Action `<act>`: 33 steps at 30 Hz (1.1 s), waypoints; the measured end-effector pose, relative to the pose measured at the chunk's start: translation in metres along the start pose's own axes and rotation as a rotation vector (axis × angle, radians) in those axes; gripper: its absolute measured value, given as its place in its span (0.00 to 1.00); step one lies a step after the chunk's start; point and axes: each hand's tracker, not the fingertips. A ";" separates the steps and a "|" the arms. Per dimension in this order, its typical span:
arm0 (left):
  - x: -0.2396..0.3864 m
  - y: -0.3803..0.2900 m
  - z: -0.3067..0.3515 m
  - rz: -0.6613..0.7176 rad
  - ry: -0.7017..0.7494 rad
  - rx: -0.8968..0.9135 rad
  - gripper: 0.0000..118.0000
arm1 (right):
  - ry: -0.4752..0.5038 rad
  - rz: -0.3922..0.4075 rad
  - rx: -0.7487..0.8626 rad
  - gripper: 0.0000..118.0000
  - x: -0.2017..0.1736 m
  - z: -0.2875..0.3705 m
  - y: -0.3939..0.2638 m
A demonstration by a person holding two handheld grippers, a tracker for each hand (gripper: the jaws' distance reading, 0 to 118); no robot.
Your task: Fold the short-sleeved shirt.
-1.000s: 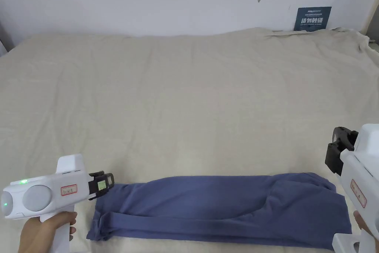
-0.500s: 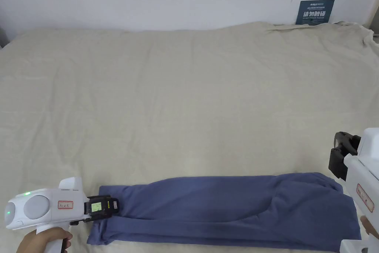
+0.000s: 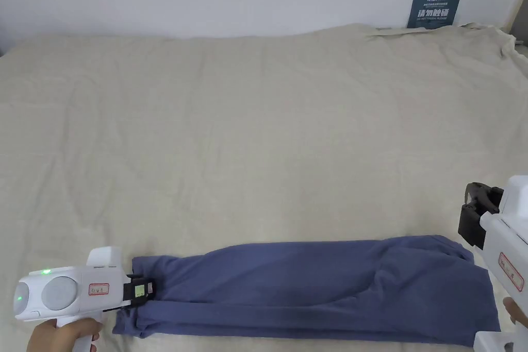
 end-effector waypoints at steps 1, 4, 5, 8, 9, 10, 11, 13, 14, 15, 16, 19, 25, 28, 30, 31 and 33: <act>0.003 0.002 0.005 -0.015 0.008 0.007 0.09 | 0.001 0.000 0.000 0.00 0.000 0.000 0.000; 0.002 0.008 0.025 -0.014 0.009 0.032 0.09 | 0.008 -0.003 -0.001 0.00 0.000 -0.001 0.002; 0.004 0.012 0.036 0.000 0.008 0.040 0.09 | 0.011 -0.003 0.000 0.00 -0.001 -0.001 0.002; 0.001 0.018 0.054 0.027 -0.003 0.062 0.09 | 0.018 0.000 0.003 0.00 -0.002 -0.002 0.004; 0.003 0.020 0.062 0.032 0.000 0.067 0.09 | 0.020 0.001 0.006 0.00 -0.002 -0.002 0.005; 0.003 0.021 0.068 0.030 0.010 0.078 0.09 | 0.023 0.000 0.007 0.00 -0.003 -0.002 0.006; 0.001 0.022 0.073 0.028 0.039 0.089 0.09 | 0.027 -0.001 0.009 0.00 -0.003 -0.002 0.007; -0.005 0.025 0.084 0.056 0.070 0.090 0.08 | 0.032 0.001 0.013 0.00 -0.004 -0.002 0.009; -0.009 0.025 0.089 0.066 0.076 0.099 0.08 | 0.035 0.002 0.014 0.00 -0.004 -0.002 0.009; -0.013 0.026 0.093 0.078 0.093 0.095 0.08 | 0.038 0.004 0.016 0.00 -0.004 -0.002 0.010; -0.016 0.025 0.097 0.086 0.115 0.095 0.08 | 0.042 0.004 0.018 0.00 -0.005 -0.002 0.010; -0.022 0.025 0.107 0.106 0.163 0.092 0.08 | 0.045 0.007 0.020 0.00 -0.004 -0.002 0.010; -0.005 0.030 0.111 0.119 0.186 0.073 0.09 | 0.050 0.006 0.016 0.00 0.000 0.000 0.008; 0.026 0.033 0.107 0.072 0.153 0.056 0.09 | 0.051 0.004 0.017 0.00 0.003 0.001 0.007; 0.049 0.036 0.100 0.012 0.118 0.030 0.09 | 0.051 0.000 0.019 0.00 0.005 0.002 0.006; 0.063 0.036 0.096 -0.010 0.103 0.027 0.09 | 0.050 -0.003 0.017 0.00 0.006 0.002 0.005; 0.084 0.037 0.085 -0.032 0.036 0.001 0.09 | 0.049 -0.006 0.015 0.00 0.008 0.003 0.003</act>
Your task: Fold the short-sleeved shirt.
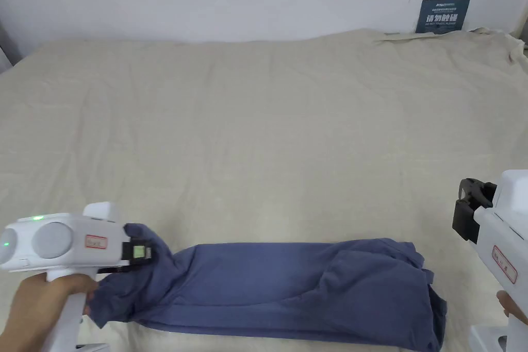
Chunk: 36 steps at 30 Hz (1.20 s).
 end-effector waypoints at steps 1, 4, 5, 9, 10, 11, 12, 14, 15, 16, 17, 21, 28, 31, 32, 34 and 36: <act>0.012 0.000 -0.005 -0.011 -0.030 -0.004 0.09 | -0.001 -0.001 0.000 0.00 0.001 0.001 -0.001; 0.044 0.001 -0.024 -0.061 -0.081 -0.037 0.09 | -0.006 -0.004 -0.001 0.00 0.005 0.005 -0.002; 0.054 0.001 -0.029 -0.071 -0.092 -0.039 0.09 | -0.008 -0.006 -0.001 0.00 0.007 0.006 -0.003; 0.091 0.000 -0.053 -0.107 -0.155 -0.060 0.09 | -0.021 -0.012 -0.003 0.00 0.014 0.009 -0.005; 0.100 0.000 -0.059 -0.112 -0.164 -0.064 0.09 | -0.023 -0.014 -0.003 0.00 0.015 0.009 -0.005; 0.108 0.000 -0.064 -0.117 -0.173 -0.068 0.09 | -0.025 -0.015 -0.004 0.00 0.016 0.009 -0.006; 0.117 -0.001 -0.069 -0.123 -0.187 -0.071 0.09 | -0.028 -0.016 -0.004 0.00 0.018 0.010 -0.006; 0.130 -0.001 -0.079 -0.119 -0.210 -0.084 0.09 | -0.034 -0.015 -0.005 0.00 0.020 0.011 -0.007; 0.136 -0.001 -0.085 -0.120 -0.219 -0.094 0.09 | -0.036 -0.016 -0.006 0.00 0.022 0.011 -0.007; 0.144 -0.003 -0.090 -0.120 -0.223 -0.099 0.09 | -0.039 -0.017 -0.007 0.00 0.023 0.012 -0.008; 0.148 -0.003 -0.094 -0.117 -0.230 -0.106 0.09 | -0.042 -0.017 -0.007 0.00 0.024 0.012 -0.008; 0.162 -0.006 -0.111 -0.100 -0.247 -0.114 0.09 | -0.051 -0.021 -0.012 0.00 0.027 0.012 -0.009; 0.172 -0.011 -0.119 -0.133 -0.232 -0.118 0.47 | -0.061 -0.024 -0.019 0.00 0.031 0.012 -0.011; 0.176 -0.012 -0.115 -0.186 -0.207 -0.095 0.90 | -0.059 -0.028 -0.020 0.00 0.031 0.012 -0.012; 0.178 -0.013 -0.112 -0.204 -0.206 -0.086 0.94 | -0.059 -0.028 -0.019 0.00 0.031 0.012 -0.012; 0.177 -0.012 -0.104 -0.213 -0.207 -0.060 0.94 | -0.058 -0.027 -0.018 0.00 0.030 0.013 -0.011; 0.174 -0.011 -0.093 -0.212 -0.205 -0.042 0.94 | -0.055 -0.027 -0.017 0.00 0.028 0.014 -0.011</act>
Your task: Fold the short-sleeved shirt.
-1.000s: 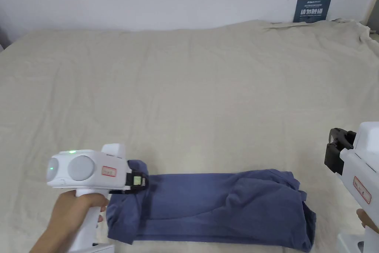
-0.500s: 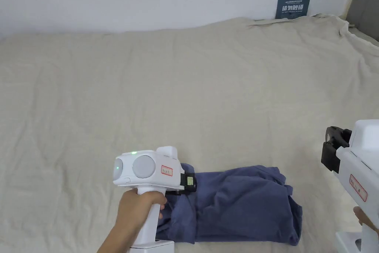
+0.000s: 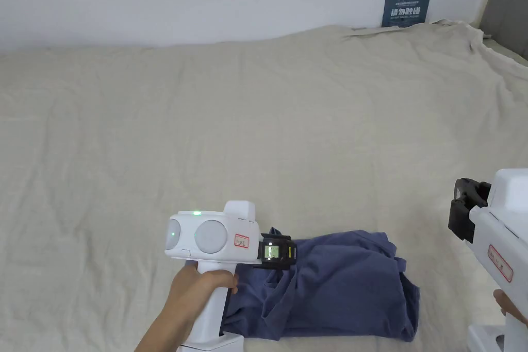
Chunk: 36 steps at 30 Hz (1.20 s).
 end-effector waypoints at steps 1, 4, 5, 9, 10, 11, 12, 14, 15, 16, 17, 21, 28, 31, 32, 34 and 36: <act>-0.002 0.000 0.005 0.001 0.001 0.019 0.94 | 0.002 0.000 0.000 0.00 0.000 0.000 0.000; -0.012 -0.003 0.028 0.006 0.011 0.107 0.94 | 0.005 0.002 0.003 0.00 -0.003 0.002 0.001; -0.016 -0.004 0.034 0.017 0.027 0.139 0.94 | 0.006 0.002 0.004 0.00 -0.003 0.003 0.002; -0.039 -0.010 0.054 0.036 0.102 0.212 0.94 | 0.008 0.007 0.009 0.00 -0.004 0.004 0.004; -0.044 -0.012 0.057 0.030 0.125 0.218 0.92 | 0.008 0.007 0.010 0.00 -0.004 0.005 0.004; -0.049 -0.014 0.058 0.029 0.145 0.230 0.87 | 0.008 0.007 0.012 0.00 -0.005 0.005 0.005; -0.053 -0.017 0.060 0.035 0.169 0.250 0.78 | 0.008 0.008 0.013 0.00 -0.005 0.006 0.005; -0.059 -0.024 0.064 0.026 0.176 0.281 0.69 | 0.008 0.009 0.015 0.00 -0.005 0.006 0.006; -0.062 -0.028 0.063 0.016 0.179 0.298 0.65 | 0.008 0.008 0.017 0.00 -0.005 0.006 0.006; -0.063 -0.031 0.062 0.006 0.189 0.305 0.44 | 0.008 0.007 0.017 0.00 -0.005 0.007 0.006; -0.064 -0.034 0.059 0.003 0.198 0.307 0.30 | 0.008 0.006 0.017 0.00 -0.005 0.007 0.006; -0.065 -0.044 0.046 0.005 0.165 0.280 0.00 | 0.008 0.004 0.018 0.00 -0.006 0.008 0.006; -0.050 -0.059 0.003 -0.014 0.163 0.193 0.00 | 0.004 0.004 0.014 0.00 -0.002 0.009 0.004; -0.036 -0.063 -0.013 -0.024 0.141 0.165 0.00 | -0.002 0.000 0.011 0.00 0.002 0.009 0.002; -0.032 -0.065 -0.020 -0.032 0.136 0.158 0.00 | -0.005 0.000 0.009 0.00 0.003 0.010 0.002; -0.021 -0.066 -0.030 -0.046 0.105 0.132 0.00 | -0.010 -0.002 0.008 0.00 0.006 0.010 0.001; -0.009 -0.067 -0.043 -0.059 0.100 0.109 0.00 | -0.016 -0.005 0.006 0.00 0.009 0.011 0.000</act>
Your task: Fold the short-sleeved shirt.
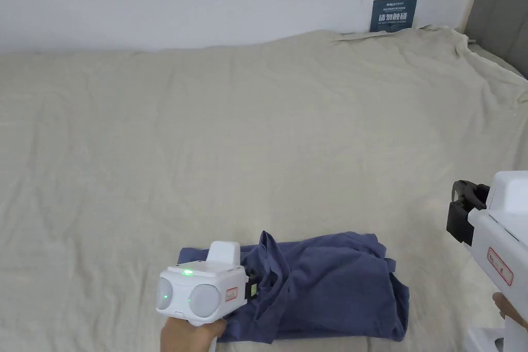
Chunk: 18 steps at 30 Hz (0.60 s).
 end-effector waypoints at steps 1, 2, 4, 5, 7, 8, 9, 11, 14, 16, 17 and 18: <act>0.007 -0.001 -0.005 -0.019 -0.001 -0.016 0.00 | -0.004 -0.002 -0.001 0.00 0.002 0.000 0.000; 0.013 -0.002 -0.010 -0.024 0.000 -0.024 0.00 | -0.007 -0.003 -0.001 0.00 0.003 0.001 -0.001; 0.024 -0.003 -0.016 -0.034 -0.004 -0.028 0.00 | -0.013 -0.005 -0.003 0.00 0.006 0.002 -0.001; 0.029 -0.003 -0.017 -0.036 -0.004 -0.028 0.00 | -0.016 -0.004 -0.004 0.00 0.008 0.003 -0.001; 0.038 -0.001 -0.018 -0.043 -0.017 -0.020 0.00 | -0.022 -0.003 -0.005 0.00 0.011 0.004 -0.001; 0.042 -0.001 -0.017 -0.048 -0.027 -0.018 0.00 | -0.025 -0.003 -0.005 0.00 0.012 0.004 -0.001; 0.047 0.000 -0.018 -0.058 -0.031 -0.016 0.00 | -0.028 -0.003 -0.006 0.00 0.014 0.004 -0.001; 0.057 0.003 -0.020 -0.063 -0.058 -0.017 0.00 | -0.035 -0.004 -0.005 0.00 0.015 0.004 0.000; 0.071 0.002 -0.026 -0.089 -0.071 -0.024 0.00 | -0.040 -0.007 -0.004 0.00 0.017 0.005 0.000; 0.077 0.001 -0.028 -0.098 -0.072 -0.024 0.00 | -0.043 -0.006 -0.004 0.00 0.018 0.006 0.000; 0.078 0.002 -0.027 -0.096 -0.086 -0.025 0.00 | -0.044 -0.006 -0.004 0.00 0.018 0.006 0.000; 0.079 0.002 -0.026 -0.095 -0.098 -0.026 0.00 | -0.045 -0.007 -0.005 0.00 0.018 0.006 0.000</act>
